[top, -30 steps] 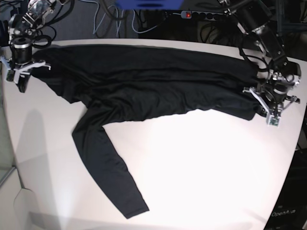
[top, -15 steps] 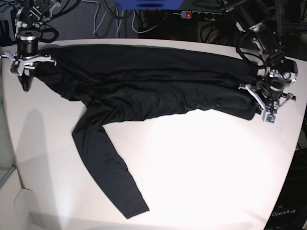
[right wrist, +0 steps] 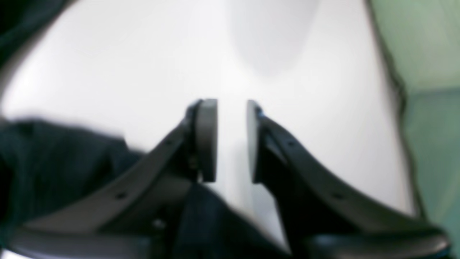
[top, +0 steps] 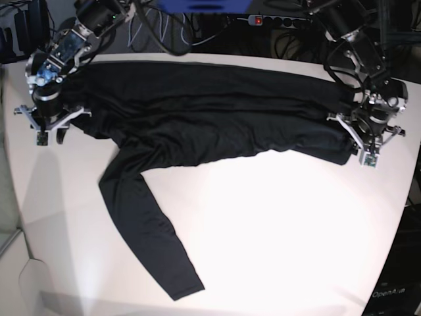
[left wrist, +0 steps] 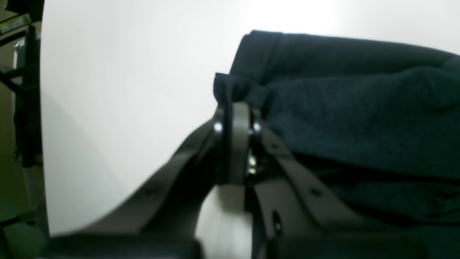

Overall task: Fold the T-shirt properly
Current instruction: 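Release and regrasp the folded edge with the right gripper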

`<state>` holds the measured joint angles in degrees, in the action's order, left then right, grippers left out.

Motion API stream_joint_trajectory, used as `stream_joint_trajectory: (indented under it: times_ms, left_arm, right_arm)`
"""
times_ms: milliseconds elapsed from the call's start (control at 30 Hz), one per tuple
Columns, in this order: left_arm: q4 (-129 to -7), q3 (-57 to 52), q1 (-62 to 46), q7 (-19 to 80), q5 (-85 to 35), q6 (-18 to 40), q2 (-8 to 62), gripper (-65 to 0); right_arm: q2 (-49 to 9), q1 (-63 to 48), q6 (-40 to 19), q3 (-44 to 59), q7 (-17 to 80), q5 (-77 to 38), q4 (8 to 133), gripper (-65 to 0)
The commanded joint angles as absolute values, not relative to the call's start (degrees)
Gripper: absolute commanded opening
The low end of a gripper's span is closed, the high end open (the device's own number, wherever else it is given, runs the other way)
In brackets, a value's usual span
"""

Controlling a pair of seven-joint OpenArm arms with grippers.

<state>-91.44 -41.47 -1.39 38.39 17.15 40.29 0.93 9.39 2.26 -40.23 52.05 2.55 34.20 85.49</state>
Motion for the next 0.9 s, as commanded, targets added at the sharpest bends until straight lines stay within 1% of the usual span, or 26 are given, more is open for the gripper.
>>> stream_joint_trajectory:
  times_ms: [0,100,200,367,467,567,667,733,867]
  left_arm:
    - [-92.4,-41.5,-0.7,37.4,16.7,40.0,1.5,-65.0]
    - [-91.1,-41.5,-0.5,37.3,16.7,40.0,1.5,-65.0]
    - [-89.0,-41.5,-0.1,37.3,16.7,40.0,1.5,-65.0]
    - [-87.6,-41.5,-0.1,36.5,16.7,40.0,1.5,-65.0]
    - [-87.5,-41.5,-0.1,35.3,16.9,40.0,1.5,-65.0]
    - [-87.5,-41.5,-0.1,35.3,16.9,40.0,1.5,-65.0]
    - [-87.5,-41.5,-0.1,35.3,16.9,40.0,1.5,-65.0]
    - [-87.5,-41.5,-0.1,35.3,16.9,40.0,1.5,-65.0]
    - [-87.5,-41.5,-0.1,35.3,16.9,40.0,1.5,-65.0]
  right_arm:
    - [9.0,2.9,-40.0,51.8,1.8,33.5,86.5,-43.5]
    - [9.0,2.6,-40.0,48.8,2.1,33.5,86.5,-36.2]
    - [9.0,1.8,-40.0,46.1,2.1,33.6,86.5,-32.5]
    - [9.0,-1.2,-40.0,39.2,2.1,33.3,91.1,-32.1]
    - [9.0,-3.7,-40.0,33.6,3.2,30.5,94.8,-32.1]
    - [9.0,-5.0,-40.0,28.8,9.4,28.6,99.5,-31.9]
    - [9.0,-5.8,-40.0,24.2,16.4,28.6,101.3,-31.9]
    - [9.0,-5.8,-40.0,23.5,18.2,28.6,101.1,-31.9]
    - [9.0,-6.2,-40.0,23.5,18.7,27.0,100.2,-31.8]
